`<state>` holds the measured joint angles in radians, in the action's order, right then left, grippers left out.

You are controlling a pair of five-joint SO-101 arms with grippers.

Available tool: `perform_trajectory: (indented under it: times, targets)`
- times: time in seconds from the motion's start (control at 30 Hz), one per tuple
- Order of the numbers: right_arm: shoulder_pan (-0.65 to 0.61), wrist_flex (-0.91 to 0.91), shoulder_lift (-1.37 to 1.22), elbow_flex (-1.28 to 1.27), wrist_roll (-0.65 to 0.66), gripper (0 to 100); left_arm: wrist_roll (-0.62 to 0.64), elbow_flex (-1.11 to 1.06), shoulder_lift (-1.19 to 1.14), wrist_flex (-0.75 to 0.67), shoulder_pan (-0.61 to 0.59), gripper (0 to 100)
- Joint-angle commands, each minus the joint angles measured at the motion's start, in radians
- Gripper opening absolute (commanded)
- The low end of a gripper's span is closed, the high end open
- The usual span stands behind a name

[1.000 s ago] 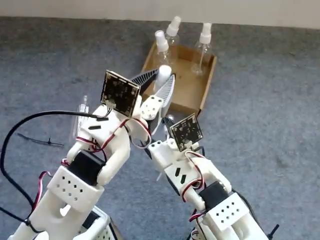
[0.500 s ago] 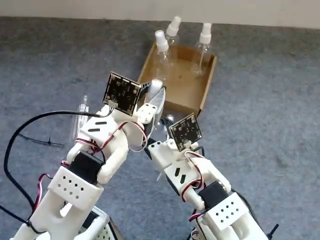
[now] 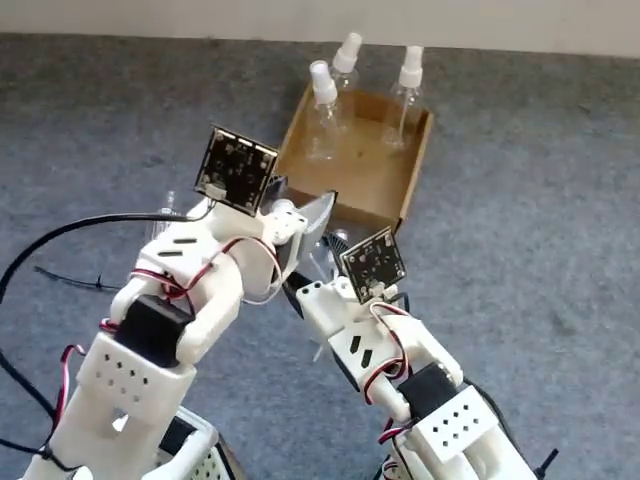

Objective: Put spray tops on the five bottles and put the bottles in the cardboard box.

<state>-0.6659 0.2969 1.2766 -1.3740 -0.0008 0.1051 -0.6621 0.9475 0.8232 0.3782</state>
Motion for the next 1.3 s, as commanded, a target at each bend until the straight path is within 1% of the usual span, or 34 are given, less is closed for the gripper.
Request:
perform_trajectory:
  times: [0.0,0.1,0.17,0.33,0.4,0.53,0.63,0.77,0.9,1.1,1.17,1.27]
  targets:
    - [0.018,-0.027,0.016,0.008,-0.008,0.5,-0.005,0.091,0.016,0.003,-0.054,20]
    - [0.018,-0.027,0.016,0.008,-0.008,0.5,-0.003,0.09,0.015,0.006,-0.12,20]
    - [0.018,-0.025,0.016,0.008,-0.008,0.5,-0.003,0.074,0.015,0.032,-0.15,20]
    - [0.018,-0.025,0.016,0.008,-0.008,0.5,-0.005,0.061,0.015,0.083,-0.153,20]
    - [0.018,-0.025,0.016,0.008,-0.008,0.5,-0.005,0.059,0.015,0.089,-0.131,20]
    - [0.016,-0.025,0.016,0.008,-0.008,0.5,-0.008,0.012,0.01,0.081,-0.048,20]
    - [0.016,-0.024,0.016,0.008,-0.008,0.5,-0.058,-0.022,0.005,0.081,-0.005,20]
    - [0.015,-0.024,0.016,0.005,-0.008,0.5,-0.074,-0.05,0.005,0.081,-0.012,20]
    - [0.01,-0.022,0.016,0.005,-0.006,0.5,-0.077,-0.012,0.013,0.08,-0.025,20]
    - [0.013,-0.022,0.016,0.004,-0.005,0.5,-0.077,0.165,0.015,0.086,-0.147,20]
    - [0.019,-0.025,0.016,0.004,-0.003,0.5,-0.078,0.22,0.016,0.14,-0.186,20]
    - [0.076,-0.028,0.016,0.01,0.063,0.5,-0.078,0.272,0.018,0.299,-0.239,20]
